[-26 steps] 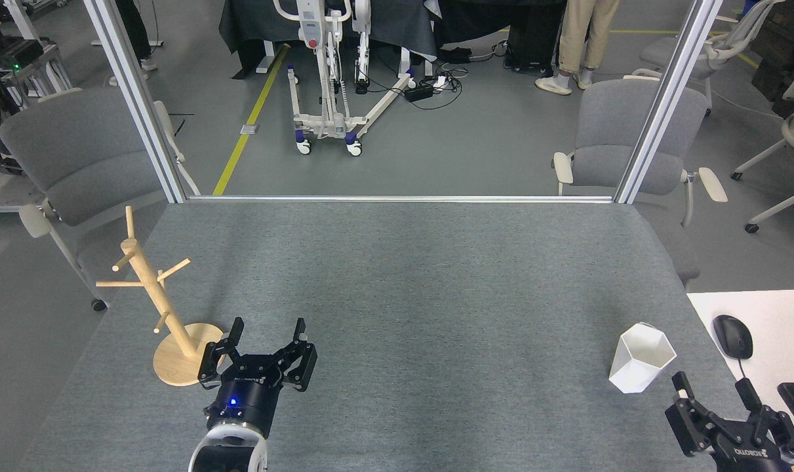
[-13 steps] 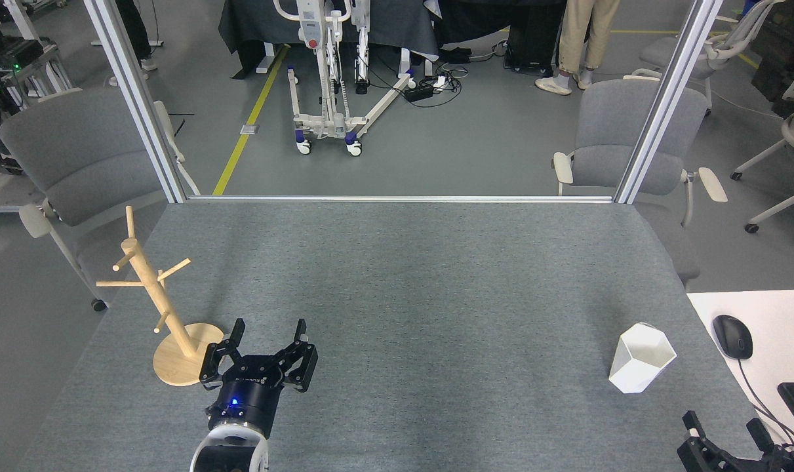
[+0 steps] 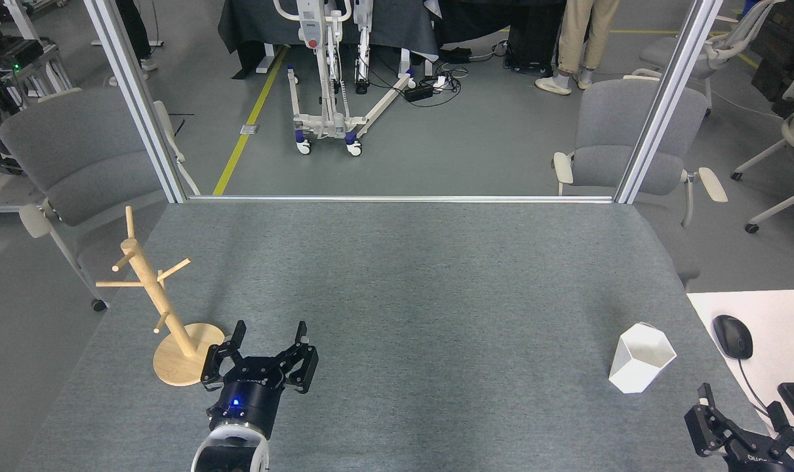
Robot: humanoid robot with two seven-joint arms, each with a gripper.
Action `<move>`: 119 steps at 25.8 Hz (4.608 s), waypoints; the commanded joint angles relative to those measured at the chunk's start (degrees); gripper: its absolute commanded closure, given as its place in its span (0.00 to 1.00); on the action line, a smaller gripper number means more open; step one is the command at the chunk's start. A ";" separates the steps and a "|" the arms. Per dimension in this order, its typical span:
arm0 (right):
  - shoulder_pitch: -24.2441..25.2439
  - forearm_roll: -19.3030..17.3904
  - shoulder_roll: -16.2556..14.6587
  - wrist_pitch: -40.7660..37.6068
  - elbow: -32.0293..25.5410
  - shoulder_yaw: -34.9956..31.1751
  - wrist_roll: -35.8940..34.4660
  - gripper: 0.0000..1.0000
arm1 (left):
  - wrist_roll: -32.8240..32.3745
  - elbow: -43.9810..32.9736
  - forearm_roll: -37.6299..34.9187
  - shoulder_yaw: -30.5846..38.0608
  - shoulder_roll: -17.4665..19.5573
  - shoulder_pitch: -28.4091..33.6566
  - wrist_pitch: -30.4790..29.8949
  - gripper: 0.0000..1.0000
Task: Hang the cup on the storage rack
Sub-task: 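Move the right gripper toward the white hexagonal cup at the table edge, then lower the open right gripper around the white cup, then close the right gripper on the white cup rim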
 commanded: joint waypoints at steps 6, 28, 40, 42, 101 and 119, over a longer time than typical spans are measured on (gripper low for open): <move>-4.17 7.41 -0.34 1.31 5.04 2.85 -0.02 0.00 | -0.02 0.51 0.00 0.00 -0.05 -0.07 0.07 0.00; -4.17 7.93 -0.08 4.56 5.92 9.71 -5.12 0.01 | -0.02 2.35 -0.09 0.00 -0.05 -1.21 0.15 0.01; -6.20 10.31 -0.08 -0.27 9.79 9.53 -5.21 0.00 | -0.02 2.79 -0.18 0.09 0.56 -1.65 0.59 0.00; -6.72 10.40 0.01 -0.45 10.40 9.53 -5.21 0.00 | -0.02 2.79 -0.18 0.09 0.56 -1.65 0.59 0.00; -16.22 12.15 0.19 -6.16 20.86 10.76 -5.12 0.01 | -0.02 5.69 -0.09 0.00 0.03 -1.39 0.59 0.01; -16.39 12.07 -0.25 -5.90 22.09 10.67 -5.12 0.00 | -0.02 6.75 -0.18 0.09 0.12 -1.56 0.59 0.00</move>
